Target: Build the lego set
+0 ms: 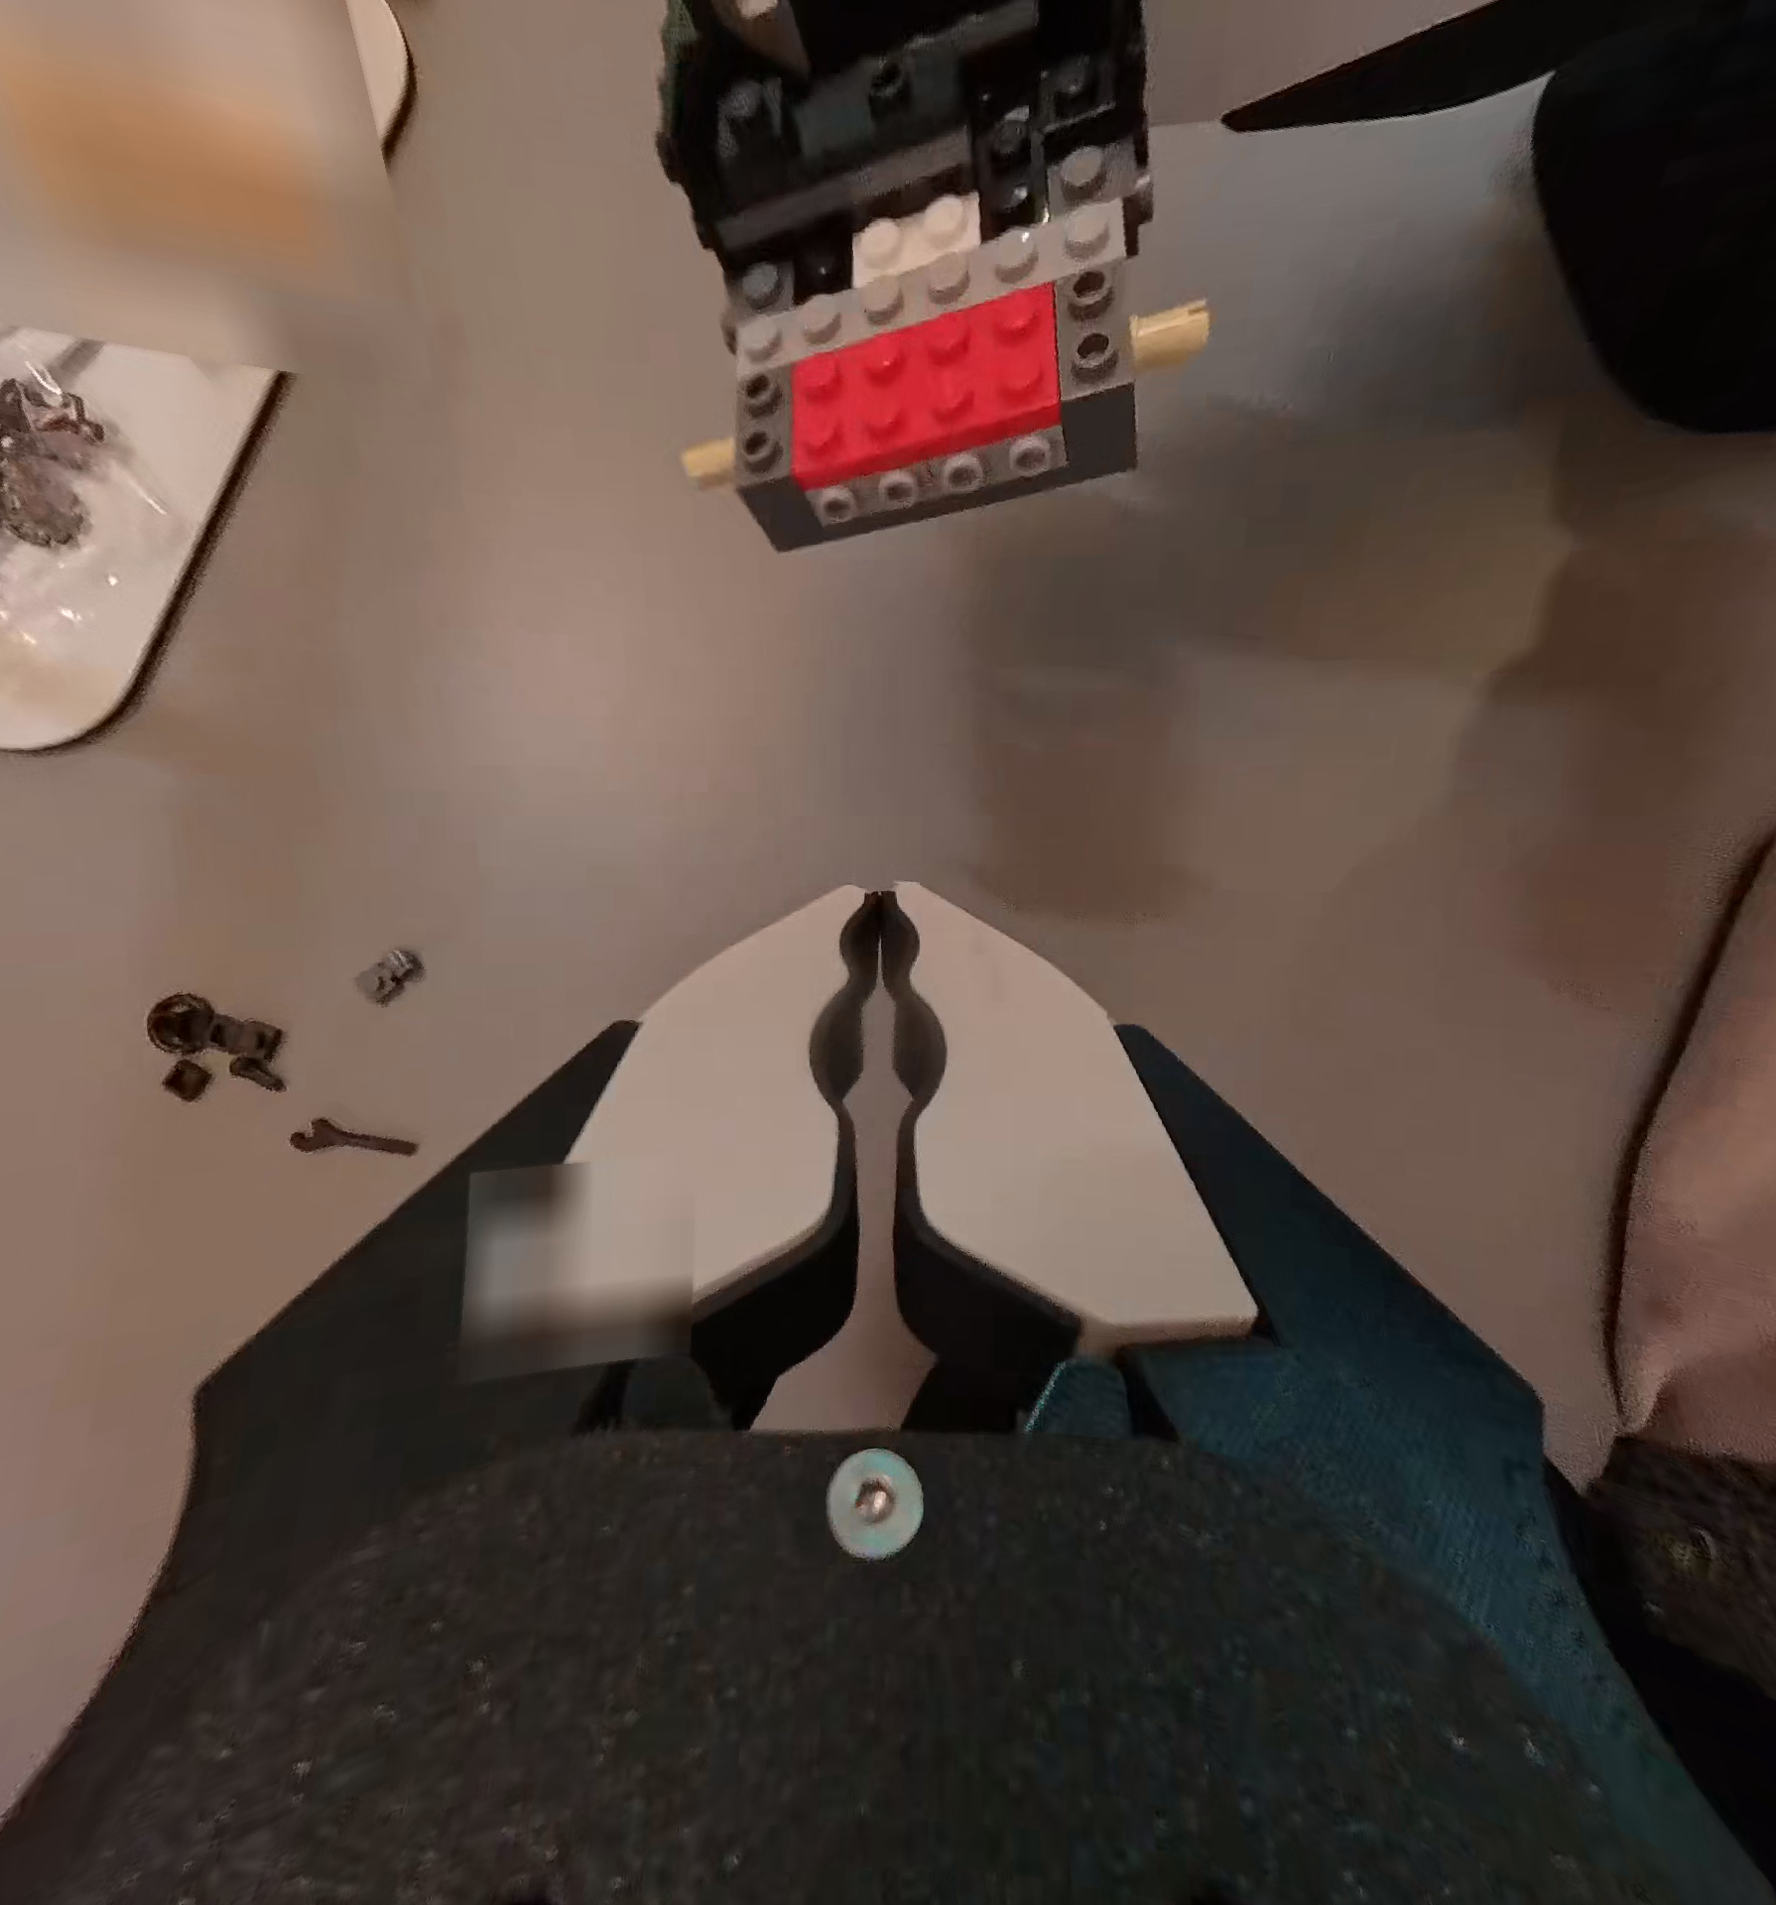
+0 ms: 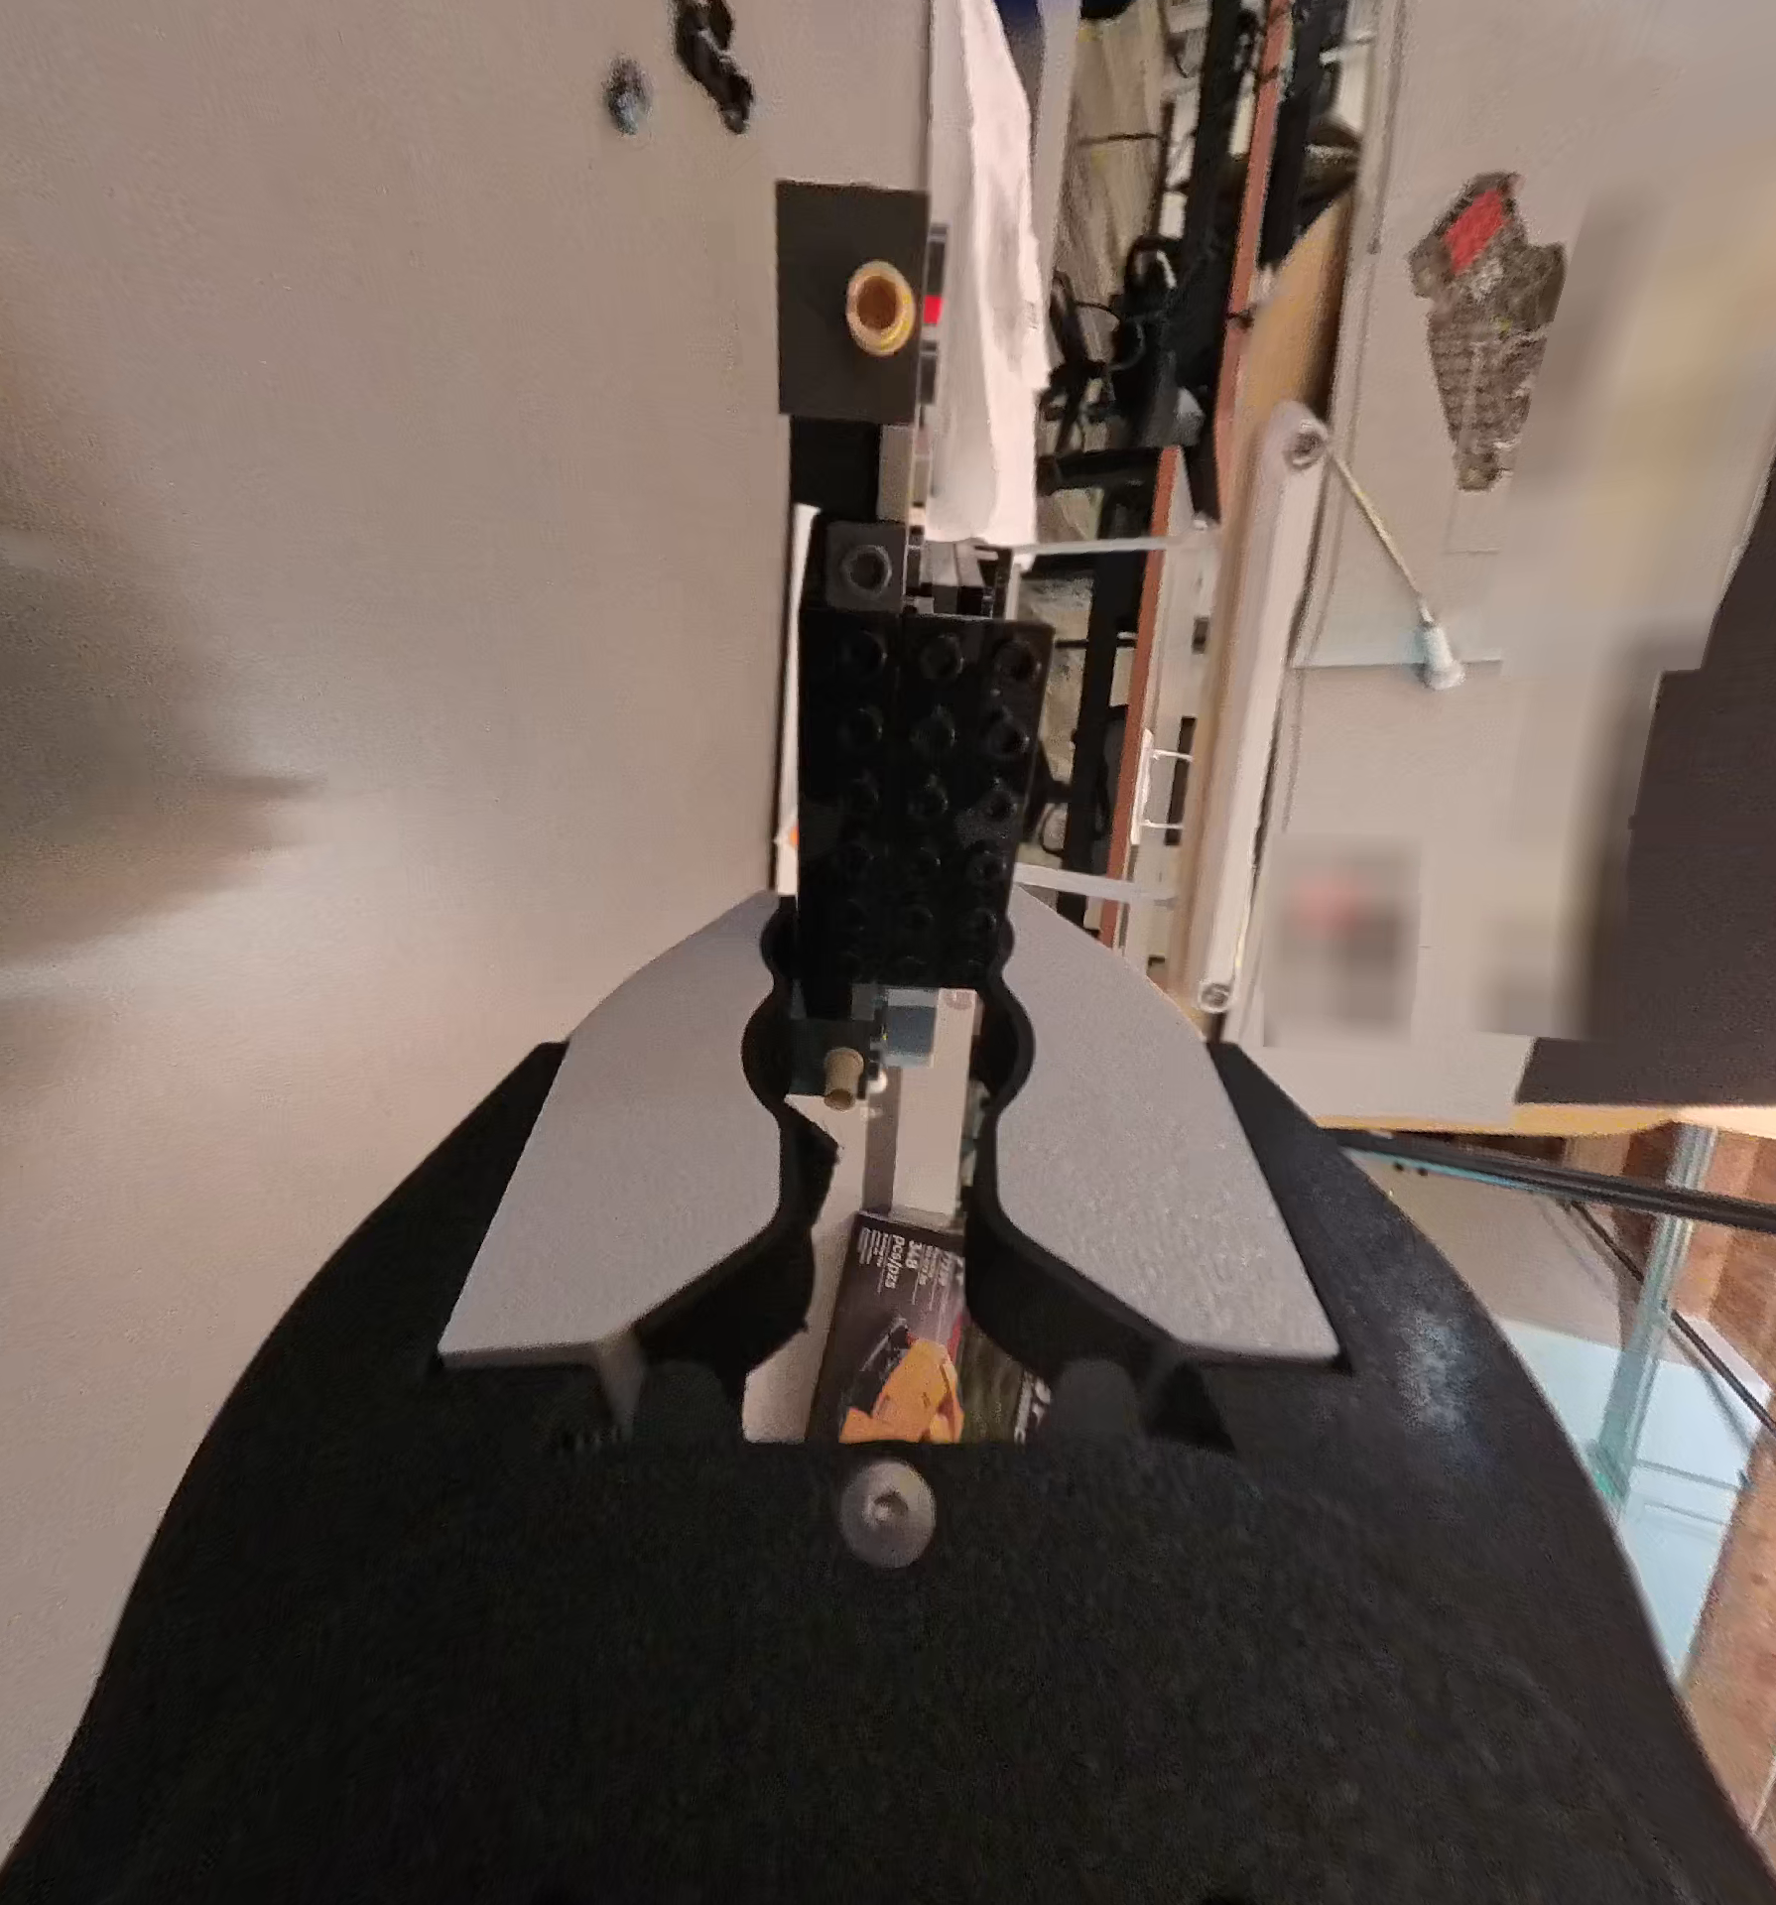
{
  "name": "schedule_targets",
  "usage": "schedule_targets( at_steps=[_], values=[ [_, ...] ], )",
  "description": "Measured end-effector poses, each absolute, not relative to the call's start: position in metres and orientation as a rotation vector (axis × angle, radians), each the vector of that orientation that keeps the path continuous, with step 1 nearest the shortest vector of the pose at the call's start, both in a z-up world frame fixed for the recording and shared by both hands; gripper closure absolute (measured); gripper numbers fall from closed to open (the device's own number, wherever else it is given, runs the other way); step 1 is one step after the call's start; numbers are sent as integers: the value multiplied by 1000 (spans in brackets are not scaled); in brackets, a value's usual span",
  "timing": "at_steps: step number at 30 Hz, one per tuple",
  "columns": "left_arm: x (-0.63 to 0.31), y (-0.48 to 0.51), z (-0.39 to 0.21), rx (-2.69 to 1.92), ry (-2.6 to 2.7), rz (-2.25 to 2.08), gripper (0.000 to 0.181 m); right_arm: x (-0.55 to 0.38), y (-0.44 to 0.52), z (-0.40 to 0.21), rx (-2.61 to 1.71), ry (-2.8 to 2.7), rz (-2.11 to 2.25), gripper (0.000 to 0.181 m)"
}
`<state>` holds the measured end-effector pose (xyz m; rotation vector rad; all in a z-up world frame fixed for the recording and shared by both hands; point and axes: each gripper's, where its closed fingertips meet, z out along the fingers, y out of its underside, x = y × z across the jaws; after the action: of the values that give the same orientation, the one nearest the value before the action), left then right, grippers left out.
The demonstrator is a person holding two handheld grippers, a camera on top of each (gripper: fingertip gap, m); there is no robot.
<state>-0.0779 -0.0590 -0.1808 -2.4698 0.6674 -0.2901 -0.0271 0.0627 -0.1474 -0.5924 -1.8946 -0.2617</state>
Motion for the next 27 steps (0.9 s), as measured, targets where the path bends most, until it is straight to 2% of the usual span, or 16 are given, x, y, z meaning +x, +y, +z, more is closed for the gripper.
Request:
schedule_targets(
  at_steps=[11, 27],
  values=[
    [-54, -17, -181, -2359, 534, -254, 181, -37, 68, -107, -718, -1688, -231, 150],
    [-93, 13, -169, -2269, 401, 268, 181, -58, 70, -118, -851, -1619, -130, 149]
  ],
)
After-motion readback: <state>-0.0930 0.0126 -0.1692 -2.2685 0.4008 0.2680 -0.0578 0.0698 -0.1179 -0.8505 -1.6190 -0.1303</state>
